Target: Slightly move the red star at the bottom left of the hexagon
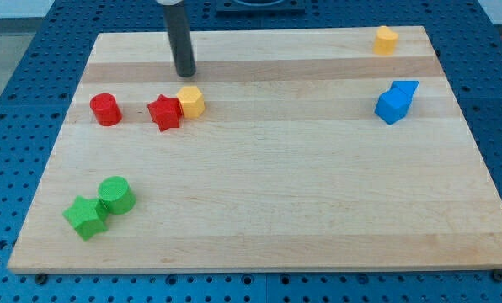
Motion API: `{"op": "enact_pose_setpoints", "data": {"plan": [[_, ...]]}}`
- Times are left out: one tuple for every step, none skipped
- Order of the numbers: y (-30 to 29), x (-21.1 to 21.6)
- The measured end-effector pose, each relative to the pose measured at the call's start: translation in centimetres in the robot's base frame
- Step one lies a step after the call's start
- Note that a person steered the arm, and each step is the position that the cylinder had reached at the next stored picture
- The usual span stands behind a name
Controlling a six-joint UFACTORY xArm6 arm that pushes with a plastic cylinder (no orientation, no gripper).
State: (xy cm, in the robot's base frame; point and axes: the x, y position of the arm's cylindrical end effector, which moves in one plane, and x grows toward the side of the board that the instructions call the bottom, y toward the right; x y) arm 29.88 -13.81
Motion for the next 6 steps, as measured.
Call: {"op": "enact_pose_setpoints", "data": {"plan": [[-2.7,1.0],[-4.1,2.5],[-4.1,3.9],[-4.1,5.7],[-3.9,7.2],[-2.6,8.8]]}}
